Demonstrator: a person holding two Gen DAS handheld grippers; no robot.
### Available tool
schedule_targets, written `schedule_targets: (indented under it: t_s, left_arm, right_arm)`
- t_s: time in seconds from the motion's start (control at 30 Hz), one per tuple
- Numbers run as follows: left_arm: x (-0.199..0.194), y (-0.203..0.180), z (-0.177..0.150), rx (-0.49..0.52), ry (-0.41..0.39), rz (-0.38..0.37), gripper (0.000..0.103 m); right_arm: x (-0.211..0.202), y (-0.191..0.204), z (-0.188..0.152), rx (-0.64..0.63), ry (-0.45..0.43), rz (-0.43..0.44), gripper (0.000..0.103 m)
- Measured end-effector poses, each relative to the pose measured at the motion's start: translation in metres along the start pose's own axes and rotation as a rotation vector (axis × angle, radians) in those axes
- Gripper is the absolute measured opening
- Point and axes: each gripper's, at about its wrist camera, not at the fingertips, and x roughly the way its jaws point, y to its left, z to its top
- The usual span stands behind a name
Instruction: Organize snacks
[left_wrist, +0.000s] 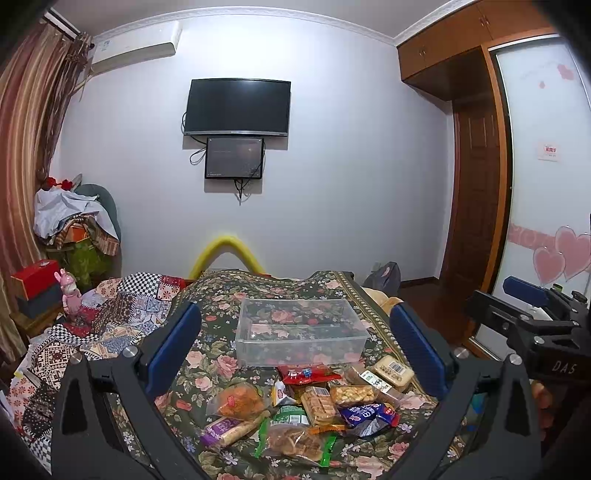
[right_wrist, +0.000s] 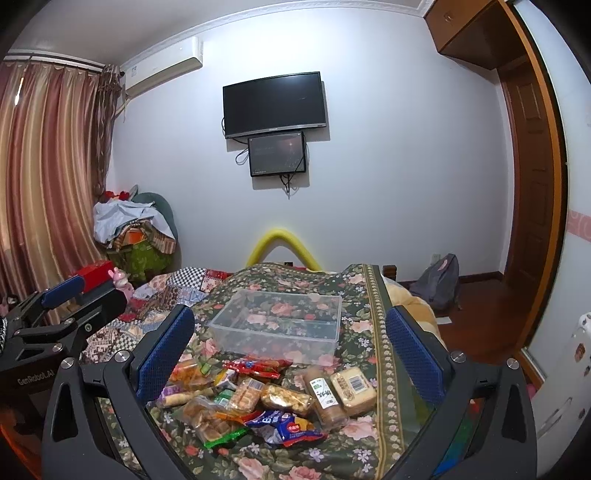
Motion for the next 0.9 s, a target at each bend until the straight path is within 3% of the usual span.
schedule_targets:
  t_s: [0.9]
  left_arm:
    - [-0.0018,0.0008,-0.0024,-0.002,-0.001,-0.005,0.103]
  right_arm:
    - [-0.0018,0.0012,-0.0015,0.004,-0.008,0.006,0.103]
